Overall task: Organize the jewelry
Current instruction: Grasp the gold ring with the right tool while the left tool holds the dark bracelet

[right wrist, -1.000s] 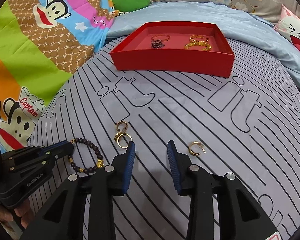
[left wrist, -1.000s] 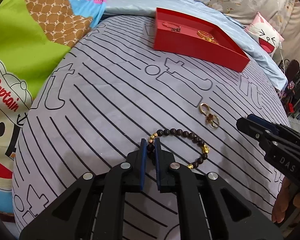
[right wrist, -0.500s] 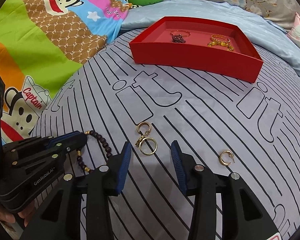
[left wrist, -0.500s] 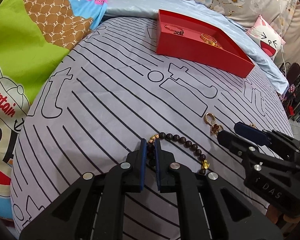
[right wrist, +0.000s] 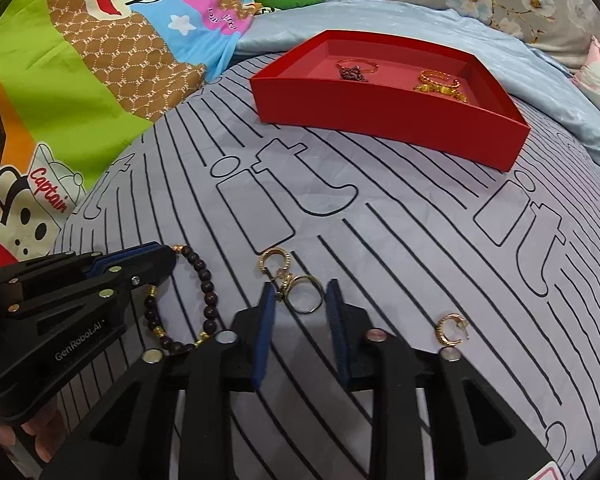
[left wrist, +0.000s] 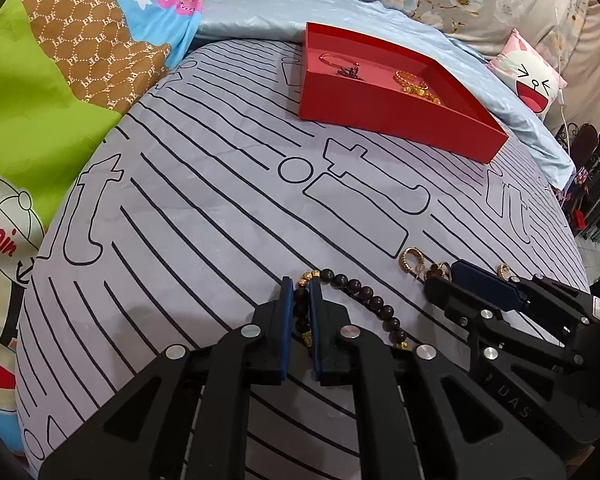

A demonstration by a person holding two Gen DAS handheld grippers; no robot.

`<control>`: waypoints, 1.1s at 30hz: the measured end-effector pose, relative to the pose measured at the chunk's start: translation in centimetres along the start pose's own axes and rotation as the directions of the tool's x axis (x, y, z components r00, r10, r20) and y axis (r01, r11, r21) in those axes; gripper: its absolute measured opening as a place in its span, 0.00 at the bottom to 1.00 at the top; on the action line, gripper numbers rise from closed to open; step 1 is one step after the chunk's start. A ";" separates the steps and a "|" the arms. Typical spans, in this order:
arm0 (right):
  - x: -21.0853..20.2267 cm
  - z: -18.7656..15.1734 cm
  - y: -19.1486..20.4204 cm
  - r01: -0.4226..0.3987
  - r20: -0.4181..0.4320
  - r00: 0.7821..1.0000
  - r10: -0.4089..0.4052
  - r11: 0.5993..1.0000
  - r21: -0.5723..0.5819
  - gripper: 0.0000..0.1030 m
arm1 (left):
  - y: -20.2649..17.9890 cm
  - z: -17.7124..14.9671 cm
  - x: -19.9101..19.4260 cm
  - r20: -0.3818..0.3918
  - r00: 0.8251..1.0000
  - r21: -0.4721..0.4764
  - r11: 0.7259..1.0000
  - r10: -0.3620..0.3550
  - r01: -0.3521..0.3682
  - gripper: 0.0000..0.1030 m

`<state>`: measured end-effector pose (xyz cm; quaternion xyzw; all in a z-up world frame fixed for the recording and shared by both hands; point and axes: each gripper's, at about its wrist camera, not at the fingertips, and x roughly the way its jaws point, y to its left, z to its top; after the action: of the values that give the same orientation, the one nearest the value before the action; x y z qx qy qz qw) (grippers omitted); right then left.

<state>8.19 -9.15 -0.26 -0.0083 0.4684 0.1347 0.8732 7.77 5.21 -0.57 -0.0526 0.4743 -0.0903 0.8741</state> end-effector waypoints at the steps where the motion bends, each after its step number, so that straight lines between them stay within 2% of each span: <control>1: 0.0 0.0 -0.1 0.003 0.001 1.000 -0.003 1.000 0.003 0.23 | -0.1 0.1 0.0 0.000 1.000 0.001 1.000 0.000 0.000 0.08; 17: -2.6 -0.5 -2.7 0.011 0.034 0.999 -0.014 0.997 0.081 0.23 | -2.1 0.0 -0.2 -0.012 0.999 0.029 0.998 -0.052 0.052 0.08; 33: -5.5 0.5 -4.4 -0.006 0.104 0.995 -0.007 0.993 0.121 0.23 | -5.6 2.5 -3.4 0.064 0.993 0.110 0.990 -0.097 0.090 0.08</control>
<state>6.79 -14.58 4.02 0.0514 0.4296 0.1061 0.8953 7.46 0.42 4.55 -0.0312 0.4353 -0.1547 0.8864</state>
